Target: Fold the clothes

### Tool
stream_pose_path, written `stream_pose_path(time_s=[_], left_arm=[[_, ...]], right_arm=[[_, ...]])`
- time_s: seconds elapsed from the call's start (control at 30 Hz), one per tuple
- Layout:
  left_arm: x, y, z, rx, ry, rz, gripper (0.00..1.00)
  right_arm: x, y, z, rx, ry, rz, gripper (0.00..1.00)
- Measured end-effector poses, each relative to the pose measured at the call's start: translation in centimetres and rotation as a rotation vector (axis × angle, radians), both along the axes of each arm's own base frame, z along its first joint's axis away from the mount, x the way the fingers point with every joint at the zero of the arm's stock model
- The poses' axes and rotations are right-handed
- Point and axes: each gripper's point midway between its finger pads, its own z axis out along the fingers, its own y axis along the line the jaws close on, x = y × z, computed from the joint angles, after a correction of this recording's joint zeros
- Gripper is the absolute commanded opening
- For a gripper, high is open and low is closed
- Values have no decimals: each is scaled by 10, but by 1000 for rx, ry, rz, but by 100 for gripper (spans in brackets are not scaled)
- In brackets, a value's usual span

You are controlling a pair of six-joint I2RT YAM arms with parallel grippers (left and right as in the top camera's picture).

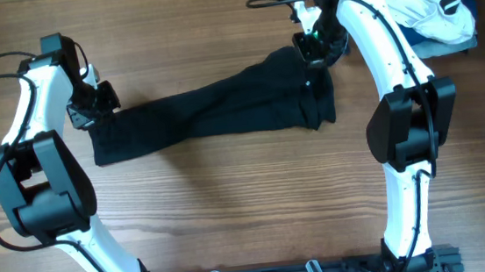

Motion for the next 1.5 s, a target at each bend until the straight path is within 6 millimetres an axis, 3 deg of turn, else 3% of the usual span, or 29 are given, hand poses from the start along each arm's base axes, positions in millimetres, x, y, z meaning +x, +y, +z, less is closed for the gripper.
stream_pose_path(time_s=[0.17,0.37,0.43,0.53,0.6,0.67,0.8,0.87,1.0,1.23,1.33,1.5], left_arm=[[0,0,0,0,0,0,4],[0,0,0,0,0,0,4],[0,0,0,0,0,0,4],[0,0,0,0,-1,0,4],[0,0,0,0,-1,0,4],[0,0,0,0,-1,0,4],[2,0,0,1,-9,0,4],[3,1,0,2,-12,0,4],[3,1,0,2,-13,0,4],[4,1,0,3,-15,0,4],[4,1,0,3,-15,0,4],[4,1,0,3,-15,0,4]], right_arm=[[-21,-12,-10,-68,94,-53,4],[-63,-23,-59,-125,275,-66,5],[-62,-23,-64,-128,272,-69,16],[-53,-22,-59,-123,235,-75,48],[-42,-19,-42,-109,171,-84,65],[-32,-18,-16,-88,81,-78,71],[4,-10,47,-16,-198,-78,70],[19,-6,55,3,-271,-75,70],[46,1,33,20,-315,-61,70],[76,12,-35,38,-288,-36,64],[75,16,-55,56,-251,-31,35],[76,21,-64,81,-241,-22,10]])
